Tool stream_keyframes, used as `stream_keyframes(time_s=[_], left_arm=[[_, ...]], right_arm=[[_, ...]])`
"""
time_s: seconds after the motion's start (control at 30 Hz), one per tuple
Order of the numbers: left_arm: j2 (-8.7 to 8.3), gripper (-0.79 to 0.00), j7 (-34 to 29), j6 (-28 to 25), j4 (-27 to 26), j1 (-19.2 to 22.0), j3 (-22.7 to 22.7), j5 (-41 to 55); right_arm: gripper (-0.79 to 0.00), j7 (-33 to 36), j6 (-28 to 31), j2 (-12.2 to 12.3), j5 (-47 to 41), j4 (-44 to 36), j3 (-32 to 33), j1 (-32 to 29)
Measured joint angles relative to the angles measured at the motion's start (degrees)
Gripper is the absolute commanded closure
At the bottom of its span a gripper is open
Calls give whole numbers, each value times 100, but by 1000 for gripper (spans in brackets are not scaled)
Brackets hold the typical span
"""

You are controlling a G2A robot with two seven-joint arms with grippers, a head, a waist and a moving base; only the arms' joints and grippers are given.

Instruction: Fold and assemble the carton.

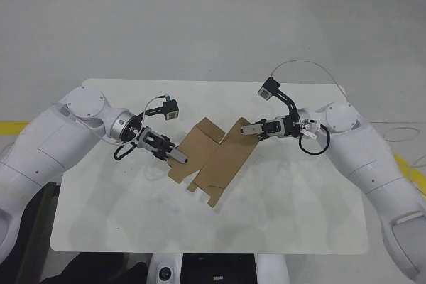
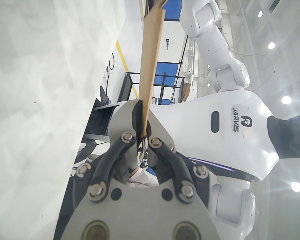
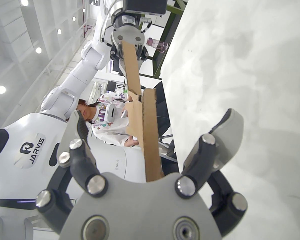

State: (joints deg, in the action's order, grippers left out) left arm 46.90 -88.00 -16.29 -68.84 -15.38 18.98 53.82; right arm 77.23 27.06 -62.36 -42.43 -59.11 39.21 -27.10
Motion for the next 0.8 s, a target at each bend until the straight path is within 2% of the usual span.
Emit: stream_keyframes(time_s=[0.53, 0.57, 0.6, 0.63, 0.73, 0.77, 0.8], left_arm=[[8, 0, 0, 0, 124, 22, -17, -19], [8, 0, 0, 0, 134, 23, -13, -18], [8, 0, 0, 0, 142, 23, -9, -15], [7, 0, 0, 0, 151, 24, -3, -11], [6, 0, 0, 0, 158, 22, 9, -12], [5, 0, 0, 0, 158, 20, 11, -14], [5, 0, 0, 0, 158, 18, 13, -16]], right_arm=[[-785, 251, -249, 64, 214, -287, 137, -67], [-610, 258, -257, 66, 224, -300, 133, -72], [-529, 264, -263, 67, 232, -314, 127, -76], [-379, 270, -269, 69, 240, -329, 120, -80], [-320, 265, -264, 70, 257, -349, 107, -81], [-256, 261, -260, 70, 258, -350, 104, -81], [-240, 255, -254, 69, 260, -350, 101, -79]])
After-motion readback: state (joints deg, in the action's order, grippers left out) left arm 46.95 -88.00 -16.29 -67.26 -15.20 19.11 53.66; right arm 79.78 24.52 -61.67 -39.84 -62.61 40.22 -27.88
